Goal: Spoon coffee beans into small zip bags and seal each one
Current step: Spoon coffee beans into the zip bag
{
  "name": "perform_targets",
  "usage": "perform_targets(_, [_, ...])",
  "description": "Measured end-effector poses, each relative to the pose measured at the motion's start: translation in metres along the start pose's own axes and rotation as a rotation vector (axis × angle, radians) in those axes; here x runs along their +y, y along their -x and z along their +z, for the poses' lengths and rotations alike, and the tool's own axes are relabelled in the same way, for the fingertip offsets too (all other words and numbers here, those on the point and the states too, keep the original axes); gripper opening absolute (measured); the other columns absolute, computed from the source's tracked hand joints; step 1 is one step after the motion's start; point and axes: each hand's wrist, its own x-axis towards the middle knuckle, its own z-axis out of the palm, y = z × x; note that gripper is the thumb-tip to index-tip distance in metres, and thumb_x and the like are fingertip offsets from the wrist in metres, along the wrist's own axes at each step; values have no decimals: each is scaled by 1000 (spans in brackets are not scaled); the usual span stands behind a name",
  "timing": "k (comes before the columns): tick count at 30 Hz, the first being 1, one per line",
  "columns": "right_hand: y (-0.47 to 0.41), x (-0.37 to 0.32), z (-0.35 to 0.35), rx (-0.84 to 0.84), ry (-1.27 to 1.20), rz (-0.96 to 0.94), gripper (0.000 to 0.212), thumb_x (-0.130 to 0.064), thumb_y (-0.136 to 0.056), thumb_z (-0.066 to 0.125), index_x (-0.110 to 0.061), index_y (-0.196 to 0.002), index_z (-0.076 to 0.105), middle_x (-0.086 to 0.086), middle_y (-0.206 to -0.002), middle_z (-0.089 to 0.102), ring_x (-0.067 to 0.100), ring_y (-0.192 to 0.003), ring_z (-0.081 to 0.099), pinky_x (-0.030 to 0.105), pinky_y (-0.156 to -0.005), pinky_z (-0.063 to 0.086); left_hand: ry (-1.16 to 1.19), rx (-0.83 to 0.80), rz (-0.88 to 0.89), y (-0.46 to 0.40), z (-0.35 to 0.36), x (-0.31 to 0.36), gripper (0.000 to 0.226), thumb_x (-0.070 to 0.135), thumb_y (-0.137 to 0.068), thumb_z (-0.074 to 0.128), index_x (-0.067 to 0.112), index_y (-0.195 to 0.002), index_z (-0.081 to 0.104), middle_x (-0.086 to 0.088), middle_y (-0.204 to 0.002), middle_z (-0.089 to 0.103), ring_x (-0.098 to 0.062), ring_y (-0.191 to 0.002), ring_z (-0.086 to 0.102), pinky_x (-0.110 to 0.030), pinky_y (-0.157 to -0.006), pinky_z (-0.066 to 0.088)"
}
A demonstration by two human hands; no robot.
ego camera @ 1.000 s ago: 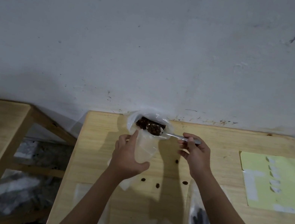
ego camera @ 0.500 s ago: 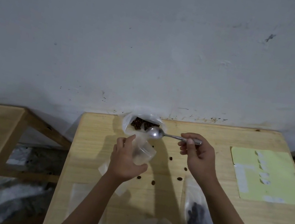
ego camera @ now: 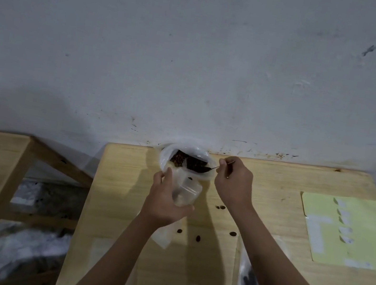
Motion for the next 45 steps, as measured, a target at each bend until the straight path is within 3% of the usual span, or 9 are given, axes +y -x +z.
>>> perform_targets(7, [1, 20, 14, 75, -215, 250, 12, -17, -95, 50, -13, -94, 62, 0, -75, 69, 19, -78, 67, 25, -72, 51, 103, -10, 57, -5, -7, 18, 108, 38, -71, 79, 16, -151, 9, 14, -134, 15, -10, -125, 28, -23, -95, 32])
perform_targets(9, [5, 28, 20, 88, -362, 365, 12, -16, -95, 52, -15, -96, 64, 1, -77, 70, 21, -80, 69, 34, -78, 55, 142, -31, 49, -5, -8, 23, 106, 37, -72, 79, 17, -151, 11, 15, -133, 17, -10, -126, 29, -25, -96, 34])
perform_targets(15, [7, 25, 23, 111, -746, 664, 18, -9, -97, 49, -8, -103, 66, 11, -88, 69, 17, -79, 68, 26, -69, 55, 168, -49, 10, -1, -8, 24, 103, 34, -74, 79, 17, -151, 13, 12, -134, 23, -10, -123, 34, -25, -97, 36])
perform_targets(20, [8, 34, 14, 100, -768, 649, 19, -10, -97, 48, -5, -103, 66, 15, -90, 69, 20, -82, 68, 30, -74, 56, 125, -52, 8, 0, -10, 16, 109, 38, -71, 80, 22, -152, 8, 10, -148, 13, -18, -137, 25, -39, -110, 34])
perform_targets(25, [16, 41, -3, 85, -789, 612, 19, -10, -98, 47, -5, -99, 65, 14, -85, 66, 18, -76, 67, 25, -65, 57, 74, -63, -13, 1, -6, 3, 109, 40, -71, 79, 26, -152, 8, 5, -149, 12, -19, -139, 22, -29, -105, 30])
perform_targets(29, [25, 42, -21, 62, -795, 575, 20, -10, -98, 47, -4, -101, 65, 13, -82, 66, 17, -71, 66, 29, -68, 58, 9, -54, -27, 4, -2, -4, 108, 37, -70, 79, 27, -151, 9, 1, -139, 22, -20, -132, 30, -28, -101, 34])
perform_targets(36, [40, 37, -54, -53, -790, 404, 21, -7, -96, 47, -9, -90, 67, 11, -76, 68, 16, -70, 66, 36, -75, 59, -45, -57, -38, 8, 5, -9, 109, 36, -68, 78, 28, -151, 8, 2, -134, 26, -22, -130, 31, -40, -106, 36])
perform_targets(41, [48, 25, -65, -129, -630, 163, 24, 1, -95, 47, -10, -90, 68, 6, -72, 71, 20, -71, 67, 32, -72, 59, -20, -49, -9, 10, 7, -8, 110, 40, -64, 77, 30, -150, 10, 7, -121, 26, -20, -127, 32, -37, -102, 36])
perform_targets(45, [49, 12, -64, -133, -481, -3, 26, 1, -94, 49, -16, -91, 68, 8, -81, 71, 18, -76, 68, 26, -71, 56, -16, -42, -7, 11, 8, -9, 110, 43, -62, 77, 30, -150, 11, 2, -131, 30, -22, -127, 33, -44, -104, 38])
